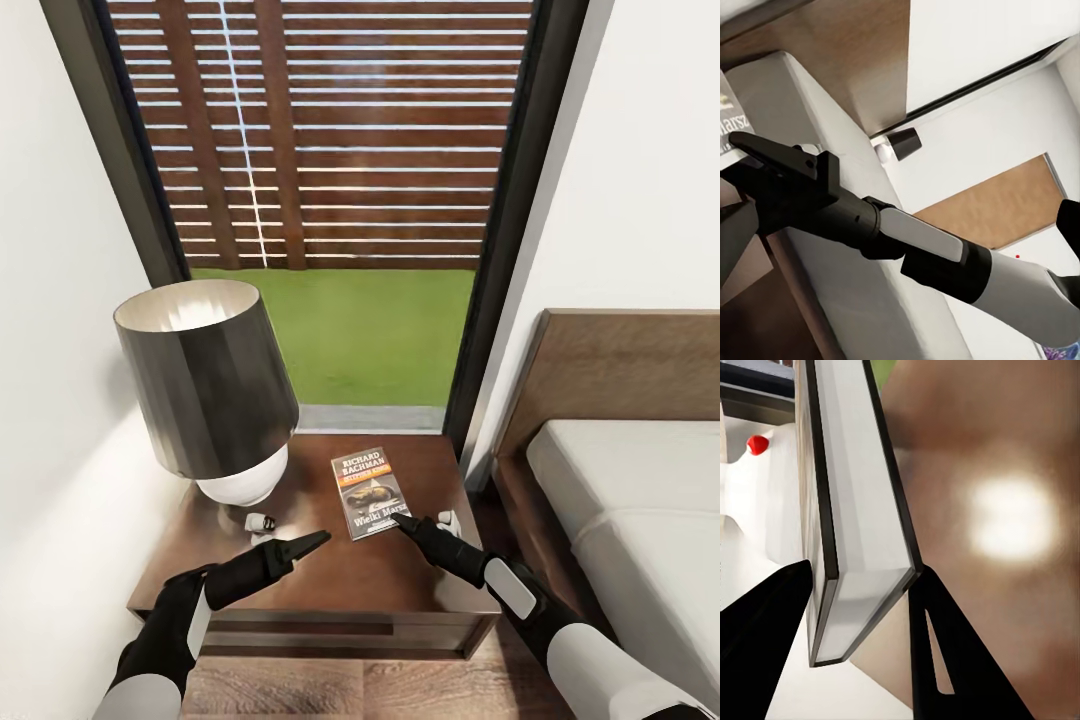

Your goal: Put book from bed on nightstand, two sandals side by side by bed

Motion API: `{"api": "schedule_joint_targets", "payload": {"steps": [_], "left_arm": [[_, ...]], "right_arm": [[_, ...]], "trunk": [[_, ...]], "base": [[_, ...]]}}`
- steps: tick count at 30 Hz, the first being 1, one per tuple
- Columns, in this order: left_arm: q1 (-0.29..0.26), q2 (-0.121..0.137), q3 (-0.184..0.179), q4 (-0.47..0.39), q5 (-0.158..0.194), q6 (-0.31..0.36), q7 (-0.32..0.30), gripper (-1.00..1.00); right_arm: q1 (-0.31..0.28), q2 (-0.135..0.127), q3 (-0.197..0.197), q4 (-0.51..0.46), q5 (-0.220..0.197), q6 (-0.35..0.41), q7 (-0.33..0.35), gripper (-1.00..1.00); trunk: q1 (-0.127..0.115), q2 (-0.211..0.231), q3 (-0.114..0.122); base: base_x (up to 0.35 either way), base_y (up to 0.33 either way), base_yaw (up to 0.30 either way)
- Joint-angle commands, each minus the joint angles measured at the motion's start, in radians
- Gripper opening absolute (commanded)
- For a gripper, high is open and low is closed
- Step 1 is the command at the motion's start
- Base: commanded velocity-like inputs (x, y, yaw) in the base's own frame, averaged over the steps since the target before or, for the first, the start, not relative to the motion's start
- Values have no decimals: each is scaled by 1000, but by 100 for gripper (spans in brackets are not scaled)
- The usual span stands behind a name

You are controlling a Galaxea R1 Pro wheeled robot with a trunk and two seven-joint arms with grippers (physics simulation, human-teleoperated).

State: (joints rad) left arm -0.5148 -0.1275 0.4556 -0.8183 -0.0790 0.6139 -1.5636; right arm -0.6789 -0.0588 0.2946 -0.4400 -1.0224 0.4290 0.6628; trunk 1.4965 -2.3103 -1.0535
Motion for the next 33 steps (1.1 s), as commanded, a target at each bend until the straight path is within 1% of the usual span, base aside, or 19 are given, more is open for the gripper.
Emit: {"api": "schedule_joint_targets", "payload": {"steps": [1,4,13,32,33], "left_arm": [[-1,-1,5,-1,-8,10,-7,100],[-1,-1,5,-1,-8,10,-7,100],[-1,-1,5,-1,-8,10,-7,100],[-1,-1,5,-1,-8,10,-7,100],[-1,-1,5,-1,-8,10,-7,100]], "right_arm": [[-1,-1,5,0,-10,5,0,-100],[-1,-1,5,0,-10,5,0,-100],[-1,-1,5,0,-10,5,0,-100],[-1,-1,5,0,-10,5,0,-100],[-1,-1,5,0,-10,5,0,-100]], "trunk": [[0,0,-1],[0,0,-1],[34,-63,-29],[34,-63,-29],[38,-70,-32]], "base": [[0,0,0],[0,0,0],[0,0,0],[0,0,0],[0,0,0]]}}
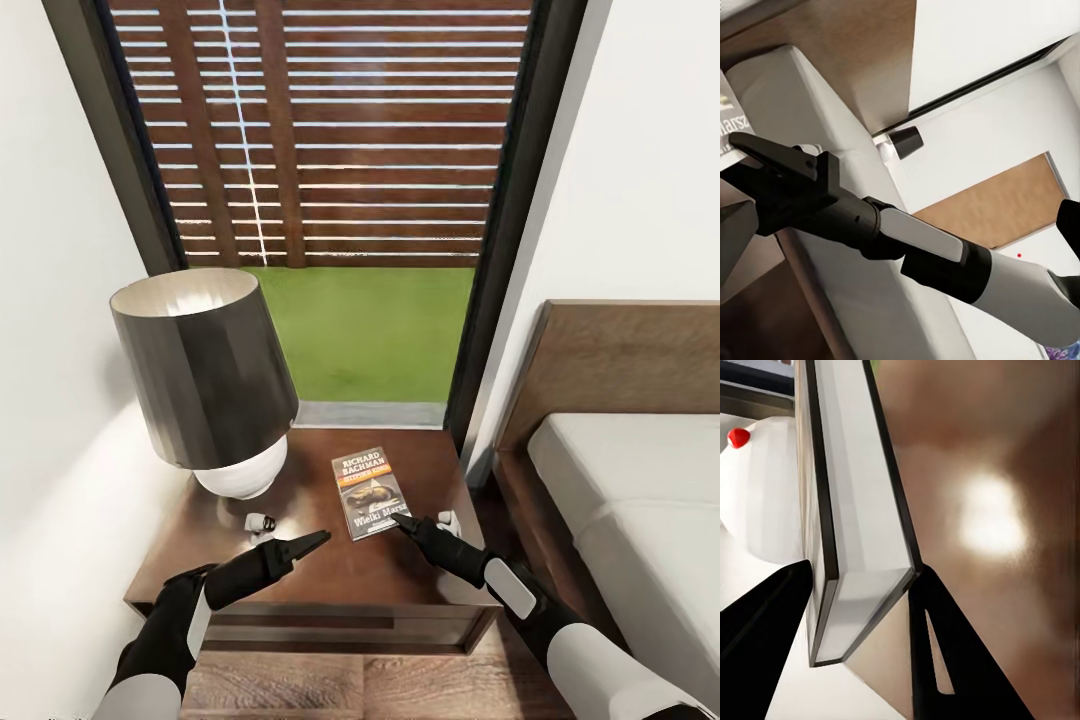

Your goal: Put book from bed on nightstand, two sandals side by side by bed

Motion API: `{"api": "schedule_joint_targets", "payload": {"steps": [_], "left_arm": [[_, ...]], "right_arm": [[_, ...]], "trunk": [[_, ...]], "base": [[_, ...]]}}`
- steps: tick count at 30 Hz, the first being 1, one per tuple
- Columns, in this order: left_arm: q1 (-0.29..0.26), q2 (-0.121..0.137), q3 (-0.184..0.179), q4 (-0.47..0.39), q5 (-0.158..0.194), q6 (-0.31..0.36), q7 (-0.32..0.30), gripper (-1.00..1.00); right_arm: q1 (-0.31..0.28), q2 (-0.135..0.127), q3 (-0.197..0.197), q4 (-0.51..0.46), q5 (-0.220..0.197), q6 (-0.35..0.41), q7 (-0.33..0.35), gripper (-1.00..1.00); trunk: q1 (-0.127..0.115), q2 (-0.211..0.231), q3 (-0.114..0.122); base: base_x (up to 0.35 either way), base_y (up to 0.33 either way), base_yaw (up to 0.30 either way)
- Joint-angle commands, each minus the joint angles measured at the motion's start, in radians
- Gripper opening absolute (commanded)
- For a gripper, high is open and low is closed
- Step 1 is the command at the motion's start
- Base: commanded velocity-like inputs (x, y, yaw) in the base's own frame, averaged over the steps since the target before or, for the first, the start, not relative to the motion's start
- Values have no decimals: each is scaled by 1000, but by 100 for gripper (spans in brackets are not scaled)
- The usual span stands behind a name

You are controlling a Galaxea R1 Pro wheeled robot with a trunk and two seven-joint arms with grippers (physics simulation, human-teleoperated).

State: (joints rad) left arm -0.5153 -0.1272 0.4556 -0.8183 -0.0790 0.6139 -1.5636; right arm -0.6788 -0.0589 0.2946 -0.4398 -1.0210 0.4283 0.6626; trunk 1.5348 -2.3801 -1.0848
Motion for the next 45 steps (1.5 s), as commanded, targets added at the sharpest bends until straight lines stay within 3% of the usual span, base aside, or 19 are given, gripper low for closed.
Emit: {"api": "schedule_joint_targets", "payload": {"steps": [1,18,21,45], "left_arm": [[-1,-1,5,-1,-8,10,-7,100],[-1,0,5,-1,-8,10,-7,100],[-1,0,5,-1,-8,10,-7,100],[-1,-1,5,-1,-8,10,-7,100]], "right_arm": [[-1,-1,5,0,-11,6,0,-100],[-1,0,5,0,-11,6,0,-100],[-1,3,5,0,-11,6,0,-100],[-1,4,5,0,-11,6,0,-100]], "trunk": [[4,-8,-4],[8,-15,-7],[19,-36,-17],[19,-36,-17]], "base": [[0,0,0],[0,0,0],[0,0,0],[0,0,0]]}}
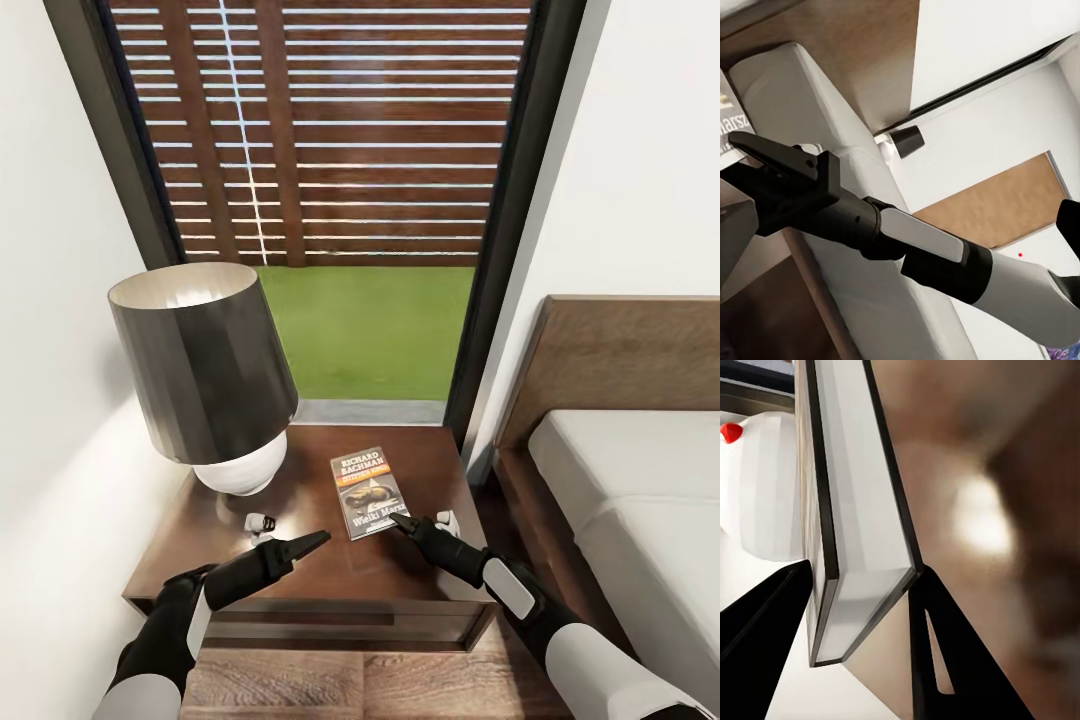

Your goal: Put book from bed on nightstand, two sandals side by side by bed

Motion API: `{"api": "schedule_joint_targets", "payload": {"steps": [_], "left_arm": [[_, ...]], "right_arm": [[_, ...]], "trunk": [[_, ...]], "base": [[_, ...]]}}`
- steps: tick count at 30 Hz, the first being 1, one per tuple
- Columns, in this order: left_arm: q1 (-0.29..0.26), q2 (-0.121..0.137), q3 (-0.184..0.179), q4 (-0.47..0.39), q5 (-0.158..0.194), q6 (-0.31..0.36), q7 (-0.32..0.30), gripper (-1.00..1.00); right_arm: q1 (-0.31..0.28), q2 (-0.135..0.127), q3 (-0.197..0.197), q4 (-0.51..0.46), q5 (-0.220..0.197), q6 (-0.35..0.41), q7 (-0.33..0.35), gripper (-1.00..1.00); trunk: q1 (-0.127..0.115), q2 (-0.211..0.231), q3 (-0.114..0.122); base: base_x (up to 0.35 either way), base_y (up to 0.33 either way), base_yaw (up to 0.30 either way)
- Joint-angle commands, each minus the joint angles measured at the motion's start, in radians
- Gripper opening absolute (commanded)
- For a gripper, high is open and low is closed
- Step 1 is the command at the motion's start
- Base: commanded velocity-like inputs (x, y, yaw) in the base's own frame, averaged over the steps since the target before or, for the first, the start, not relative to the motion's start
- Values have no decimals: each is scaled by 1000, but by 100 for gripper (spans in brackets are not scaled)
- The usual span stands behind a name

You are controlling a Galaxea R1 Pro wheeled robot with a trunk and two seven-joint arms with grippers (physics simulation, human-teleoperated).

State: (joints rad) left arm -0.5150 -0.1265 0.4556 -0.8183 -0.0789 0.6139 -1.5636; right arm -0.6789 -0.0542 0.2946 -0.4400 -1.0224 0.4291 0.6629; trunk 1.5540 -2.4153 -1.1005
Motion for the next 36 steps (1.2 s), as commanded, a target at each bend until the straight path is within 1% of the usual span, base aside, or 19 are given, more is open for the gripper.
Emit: {"api": "schedule_joint_targets", "payload": {"steps": [1,17,18,36], "left_arm": [[-1,-1,5,-1,-8,10,-7,100],[-1,-1,5,-1,-7,10,-7,100],[-1,-1,5,-1,-8,10,-7,100],[-1,-1,5,-1,-8,10,-7,100]], "right_arm": [[-1,-1,4,0,-10,5,0,-100],[-1,-1,4,0,-10,5,0,-100],[-1,-1,4,0,-10,5,0,100],[-1,-1,4,0,-10,5,1,100]], "trunk": [[0,0,-1],[0,0,-1],[0,0,-1],[0,0,-1]], "base": [[0,0,0],[0,0,0],[0,0,0],[0,0,0]]}}
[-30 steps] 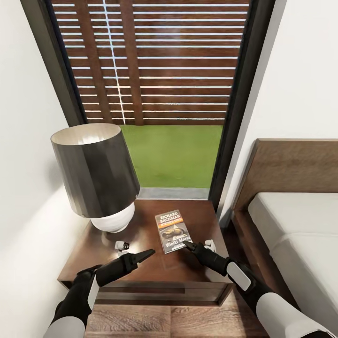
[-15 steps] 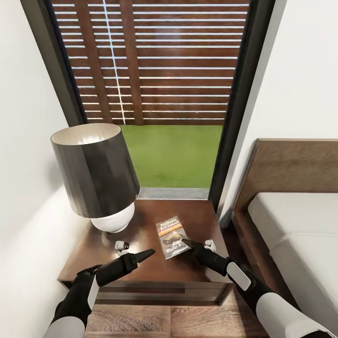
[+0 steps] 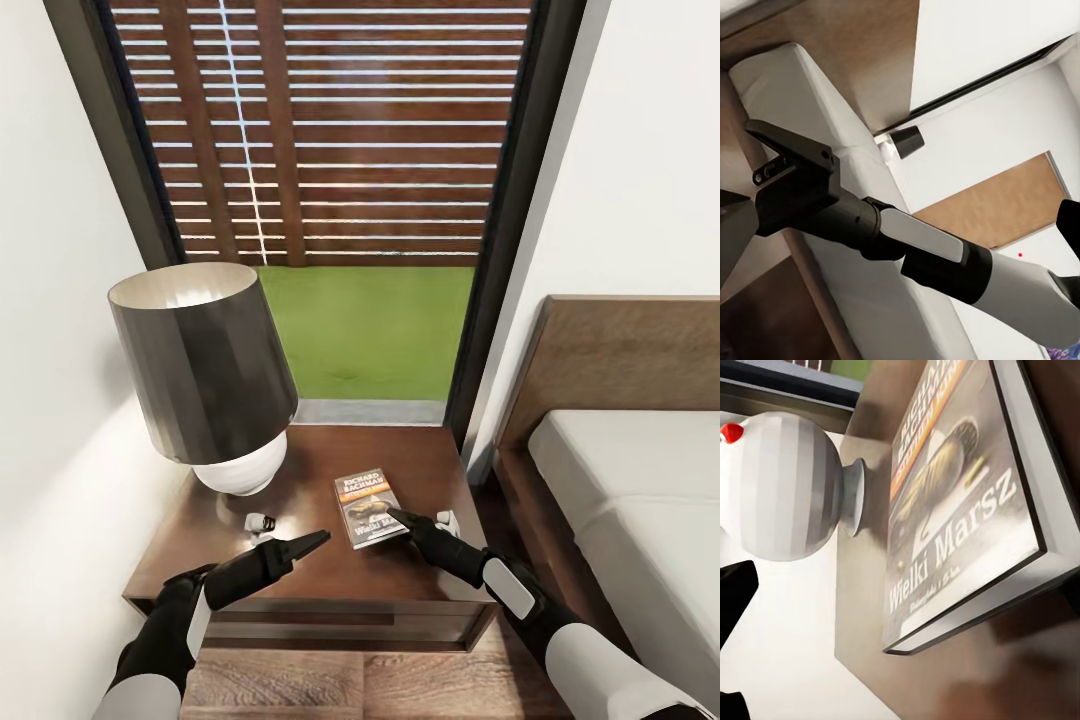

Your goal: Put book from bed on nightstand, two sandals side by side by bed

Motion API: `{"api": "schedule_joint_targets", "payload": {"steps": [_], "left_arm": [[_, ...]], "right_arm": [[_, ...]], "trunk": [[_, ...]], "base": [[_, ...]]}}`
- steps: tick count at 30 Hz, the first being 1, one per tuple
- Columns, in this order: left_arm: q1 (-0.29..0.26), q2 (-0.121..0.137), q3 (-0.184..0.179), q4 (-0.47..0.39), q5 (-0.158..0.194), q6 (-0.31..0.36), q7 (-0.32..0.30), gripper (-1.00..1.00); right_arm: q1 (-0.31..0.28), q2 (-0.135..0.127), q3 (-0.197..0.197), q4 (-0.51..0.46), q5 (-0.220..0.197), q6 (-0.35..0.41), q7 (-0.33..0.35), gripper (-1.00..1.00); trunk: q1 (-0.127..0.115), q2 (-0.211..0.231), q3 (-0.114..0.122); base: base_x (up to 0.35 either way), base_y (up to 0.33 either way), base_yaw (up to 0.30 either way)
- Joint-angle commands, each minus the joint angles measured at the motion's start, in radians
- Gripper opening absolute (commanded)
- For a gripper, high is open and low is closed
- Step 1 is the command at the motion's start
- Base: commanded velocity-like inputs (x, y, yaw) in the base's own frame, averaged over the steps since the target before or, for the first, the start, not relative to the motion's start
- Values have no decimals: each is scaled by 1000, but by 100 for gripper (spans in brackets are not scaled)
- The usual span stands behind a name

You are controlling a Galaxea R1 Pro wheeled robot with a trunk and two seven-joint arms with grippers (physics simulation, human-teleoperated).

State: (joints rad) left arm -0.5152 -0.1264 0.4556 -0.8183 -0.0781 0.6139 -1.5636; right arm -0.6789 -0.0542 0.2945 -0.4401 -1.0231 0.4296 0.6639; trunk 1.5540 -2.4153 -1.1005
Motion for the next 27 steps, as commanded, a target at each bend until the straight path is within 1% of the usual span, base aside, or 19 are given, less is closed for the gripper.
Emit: {"api": "schedule_joint_targets", "payload": {"steps": [1,27], "left_arm": [[-1,-1,5,-1,-9,10,-7,100],[-1,-1,5,-1,-8,10,-7,100]], "right_arm": [[-1,-1,5,0,-9,5,0,100],[-1,-1,5,0,-9,5,0,100]], "trunk": [[0,0,-1],[0,0,-1]], "base": [[0,0,0],[6,0,0]]}}
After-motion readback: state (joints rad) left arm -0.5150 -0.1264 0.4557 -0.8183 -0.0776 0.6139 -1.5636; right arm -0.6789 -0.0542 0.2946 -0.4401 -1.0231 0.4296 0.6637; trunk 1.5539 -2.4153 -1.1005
